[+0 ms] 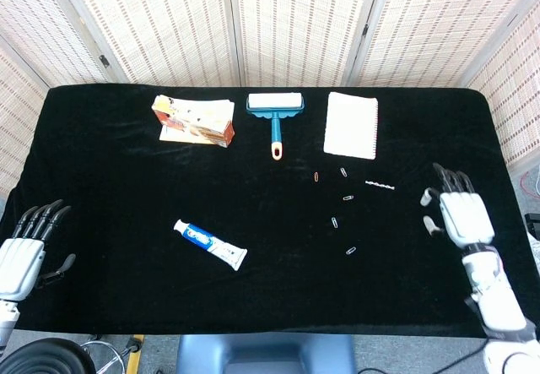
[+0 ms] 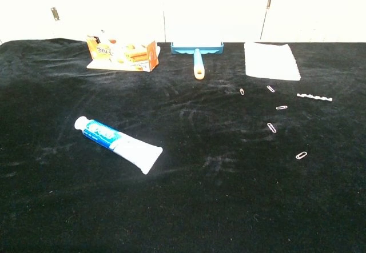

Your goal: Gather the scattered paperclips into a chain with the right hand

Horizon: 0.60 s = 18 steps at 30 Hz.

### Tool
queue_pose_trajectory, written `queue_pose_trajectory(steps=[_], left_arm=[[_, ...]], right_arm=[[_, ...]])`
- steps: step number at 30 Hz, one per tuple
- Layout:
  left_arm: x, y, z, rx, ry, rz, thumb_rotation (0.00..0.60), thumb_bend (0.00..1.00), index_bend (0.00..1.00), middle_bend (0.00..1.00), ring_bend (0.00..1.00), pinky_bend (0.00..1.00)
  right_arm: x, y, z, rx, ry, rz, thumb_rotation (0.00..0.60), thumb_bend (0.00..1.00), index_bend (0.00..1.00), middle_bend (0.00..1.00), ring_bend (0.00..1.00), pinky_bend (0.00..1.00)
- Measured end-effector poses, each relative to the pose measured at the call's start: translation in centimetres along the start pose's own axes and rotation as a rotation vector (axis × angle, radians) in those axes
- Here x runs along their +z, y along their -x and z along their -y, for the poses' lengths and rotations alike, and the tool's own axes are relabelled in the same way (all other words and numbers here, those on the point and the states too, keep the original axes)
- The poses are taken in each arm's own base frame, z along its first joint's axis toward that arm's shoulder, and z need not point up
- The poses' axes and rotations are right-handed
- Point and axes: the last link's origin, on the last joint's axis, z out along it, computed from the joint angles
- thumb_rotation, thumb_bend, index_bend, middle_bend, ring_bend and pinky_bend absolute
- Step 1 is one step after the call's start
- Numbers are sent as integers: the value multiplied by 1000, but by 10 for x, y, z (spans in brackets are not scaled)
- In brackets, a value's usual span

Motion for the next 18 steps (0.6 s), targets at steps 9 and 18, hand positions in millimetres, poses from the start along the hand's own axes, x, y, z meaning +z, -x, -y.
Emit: queue_pose_trajectory(steps=[9,18], left_arm=[[-1,7,4,33,-58,35,600,406,0,64,83,82],[2,3,14,-16,-93,48,600,406,0,64,76,82]], right_arm=[[64,12,22,-13,-17,-11,600,362,506,0,10,0],[112,32,40,-32,-4,63,600,363,465,0,0,0]])
